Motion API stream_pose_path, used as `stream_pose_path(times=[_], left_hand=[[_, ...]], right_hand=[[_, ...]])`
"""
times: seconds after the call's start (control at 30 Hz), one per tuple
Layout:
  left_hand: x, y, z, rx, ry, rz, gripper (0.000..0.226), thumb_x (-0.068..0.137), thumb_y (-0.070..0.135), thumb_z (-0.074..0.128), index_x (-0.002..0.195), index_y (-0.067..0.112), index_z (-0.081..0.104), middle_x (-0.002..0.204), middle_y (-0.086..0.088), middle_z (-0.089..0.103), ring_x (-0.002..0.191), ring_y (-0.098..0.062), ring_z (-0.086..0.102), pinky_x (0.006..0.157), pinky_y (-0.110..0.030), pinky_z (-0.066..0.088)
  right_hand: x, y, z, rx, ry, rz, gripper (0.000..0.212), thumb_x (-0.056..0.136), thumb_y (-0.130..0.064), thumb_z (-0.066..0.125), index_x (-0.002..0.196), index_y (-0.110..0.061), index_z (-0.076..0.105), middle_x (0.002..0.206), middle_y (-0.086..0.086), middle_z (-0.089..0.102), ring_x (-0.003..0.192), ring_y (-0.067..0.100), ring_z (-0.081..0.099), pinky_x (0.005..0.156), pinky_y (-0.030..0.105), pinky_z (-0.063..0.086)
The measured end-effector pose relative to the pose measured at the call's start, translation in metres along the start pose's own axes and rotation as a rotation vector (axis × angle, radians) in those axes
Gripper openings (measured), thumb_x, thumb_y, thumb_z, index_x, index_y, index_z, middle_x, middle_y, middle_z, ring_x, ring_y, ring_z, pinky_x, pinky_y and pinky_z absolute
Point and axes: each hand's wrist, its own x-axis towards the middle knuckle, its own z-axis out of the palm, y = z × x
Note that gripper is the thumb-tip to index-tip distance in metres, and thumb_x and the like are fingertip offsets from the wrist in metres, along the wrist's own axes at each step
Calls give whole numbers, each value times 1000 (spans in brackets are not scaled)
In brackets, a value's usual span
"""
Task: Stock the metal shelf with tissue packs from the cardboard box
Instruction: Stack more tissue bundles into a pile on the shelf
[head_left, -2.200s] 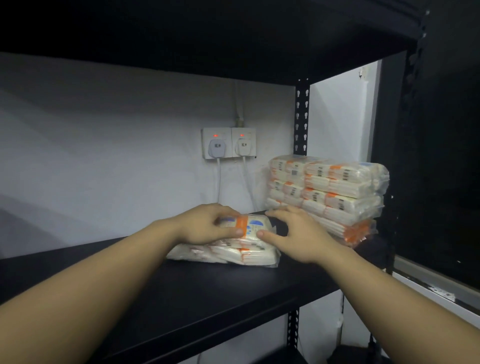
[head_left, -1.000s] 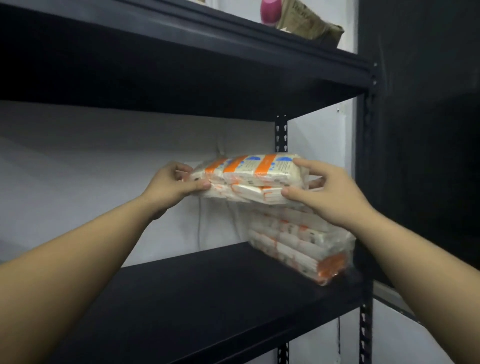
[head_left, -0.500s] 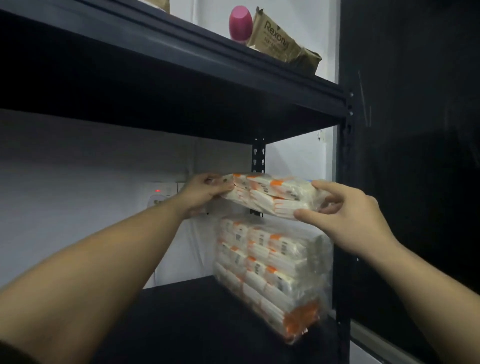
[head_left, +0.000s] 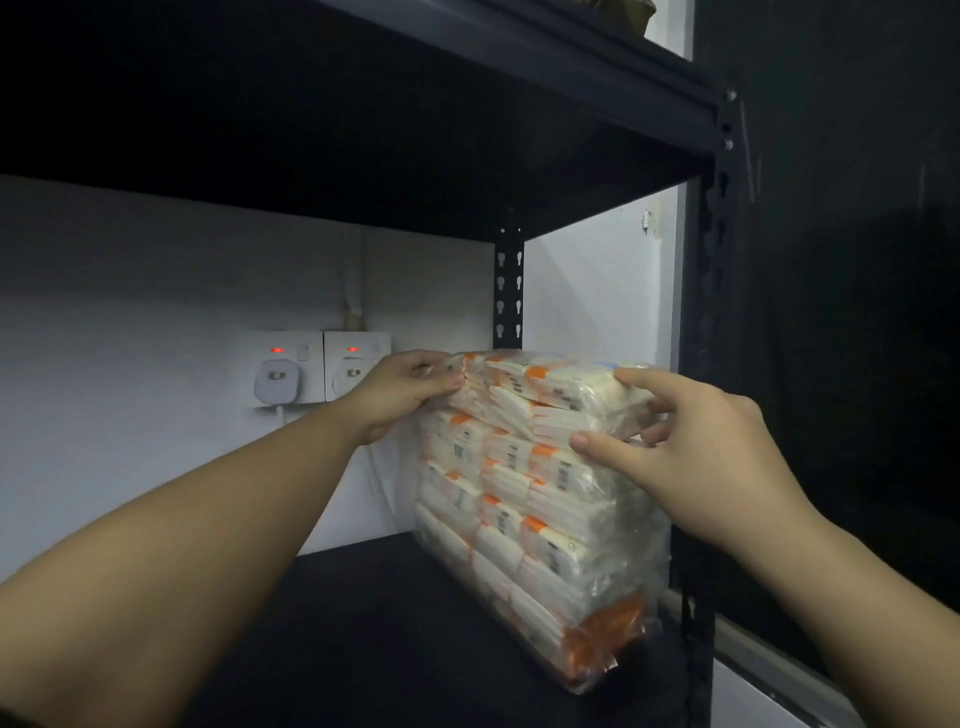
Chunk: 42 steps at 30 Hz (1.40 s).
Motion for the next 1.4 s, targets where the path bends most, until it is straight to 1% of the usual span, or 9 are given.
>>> stream_pose_path(times=[0.07, 0.2, 0.27, 0.43, 0.7, 0.93, 1.17, 1.27, 1.4], left_hand=[[-3, -2, 2, 13, -28, -21, 60, 72, 43, 88, 124, 19, 72, 126, 1, 74, 121, -15, 68, 112, -39, 49], [-9, -2, 3, 79, -30, -46, 104, 57, 71, 90, 144, 24, 59, 141, 4, 64, 132, -15, 59, 117, -43, 43], [-14, 2, 3, 104, -2, -52, 111, 57, 75, 86, 151, 28, 51, 151, 2, 54, 139, -17, 50, 121, -43, 37], [-26, 12, 3, 192, 35, -49, 87, 84, 65, 72, 159, 34, 37, 163, -1, 40, 149, -22, 38, 112, -35, 31], [-76, 37, -4, 386, 61, 18, 83, 90, 62, 67, 160, 32, 34, 166, 2, 34, 153, -21, 32, 118, -39, 31], [-195, 37, -25, 785, 5, 95, 81, 90, 64, 65, 158, 26, 40, 164, 2, 38, 151, -17, 34, 120, -33, 26], [-343, 27, -47, 895, -107, 65, 84, 91, 74, 52, 159, 28, 35, 164, 5, 35, 152, -14, 30, 124, -37, 28], [-410, 24, -45, 953, -127, 80, 84, 94, 73, 49, 162, 28, 30, 169, 3, 27, 157, -18, 18, 130, -41, 12], [-491, 7, -36, 1090, -172, 178, 84, 97, 72, 43, 163, 23, 27, 171, 0, 22, 159, -18, 10, 128, -37, -6]], right_hand=[[-3, 2, 0, -17, -16, 5, 88, 63, -78, 75, 141, -42, 56, 115, -11, 65, 103, 12, 64, 91, 42, 59], [-7, 3, -2, -14, -38, 29, 91, 63, -80, 71, 143, -42, 51, 123, -10, 62, 103, 12, 63, 89, 42, 59], [-9, 3, -2, -32, -42, 33, 92, 63, -84, 68, 143, -42, 49, 127, -9, 60, 106, 14, 62, 90, 43, 58], [-15, -1, -7, -92, -22, 30, 91, 67, -86, 61, 146, -43, 44, 138, -6, 51, 124, 18, 53, 96, 43, 52], [-43, -29, -2, -322, 30, -121, 87, 78, -85, 52, 151, -39, 40, 159, -6, 37, 146, 20, 29, 117, 50, 36], [-107, -68, 29, -304, -68, -149, 80, 88, -77, 52, 154, -35, 40, 163, -6, 35, 148, 18, 30, 119, 44, 31], [-205, -106, 55, -253, -209, -116, 80, 88, -76, 52, 155, -33, 43, 162, -7, 38, 150, 15, 26, 121, 43, 29], [-255, -118, 64, -209, -263, -90, 76, 90, -71, 56, 155, -33, 43, 162, -7, 38, 150, 14, 24, 121, 41, 27], [-322, -127, 79, -189, -342, -85, 72, 92, -67, 57, 155, -33, 43, 161, -8, 39, 149, 11, 26, 121, 34, 24]])
